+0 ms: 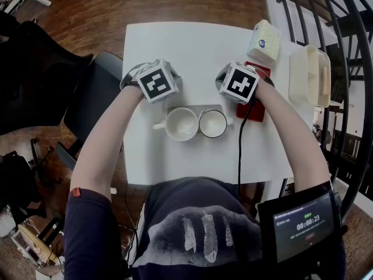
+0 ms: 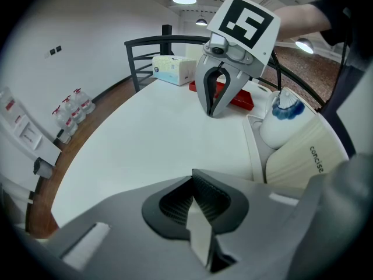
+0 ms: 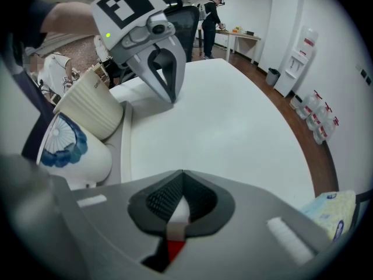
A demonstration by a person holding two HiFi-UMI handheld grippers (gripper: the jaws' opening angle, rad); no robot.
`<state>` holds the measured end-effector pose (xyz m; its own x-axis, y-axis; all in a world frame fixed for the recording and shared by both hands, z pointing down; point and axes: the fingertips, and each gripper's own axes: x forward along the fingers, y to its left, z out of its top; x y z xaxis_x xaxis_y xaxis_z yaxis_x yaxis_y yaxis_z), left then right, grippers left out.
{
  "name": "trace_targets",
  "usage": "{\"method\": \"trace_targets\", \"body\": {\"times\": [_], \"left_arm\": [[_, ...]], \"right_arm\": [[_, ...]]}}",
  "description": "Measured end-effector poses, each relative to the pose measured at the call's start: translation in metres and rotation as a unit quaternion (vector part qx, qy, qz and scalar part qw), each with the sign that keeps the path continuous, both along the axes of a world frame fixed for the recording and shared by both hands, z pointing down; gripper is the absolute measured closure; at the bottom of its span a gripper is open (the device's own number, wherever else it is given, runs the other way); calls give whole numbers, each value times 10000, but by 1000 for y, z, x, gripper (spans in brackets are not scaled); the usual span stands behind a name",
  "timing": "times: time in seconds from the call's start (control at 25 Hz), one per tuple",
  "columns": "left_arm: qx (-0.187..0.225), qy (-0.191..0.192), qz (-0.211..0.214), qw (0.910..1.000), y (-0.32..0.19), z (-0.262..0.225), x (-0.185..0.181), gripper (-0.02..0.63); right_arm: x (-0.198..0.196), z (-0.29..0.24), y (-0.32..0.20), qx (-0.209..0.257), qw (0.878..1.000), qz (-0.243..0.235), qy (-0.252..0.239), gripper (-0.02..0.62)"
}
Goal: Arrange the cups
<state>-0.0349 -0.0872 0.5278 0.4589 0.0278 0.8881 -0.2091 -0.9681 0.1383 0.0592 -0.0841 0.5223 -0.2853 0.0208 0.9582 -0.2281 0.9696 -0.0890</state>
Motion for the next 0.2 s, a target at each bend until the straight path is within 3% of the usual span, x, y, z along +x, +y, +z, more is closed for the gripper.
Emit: {"method": "trace_targets", "body": {"times": [0.2], "left_arm": [[235, -110, -32, 9997, -10, -6, -6, 591]], "right_arm": [[9, 5, 4, -139, 9996, 181, 139, 588]]}}
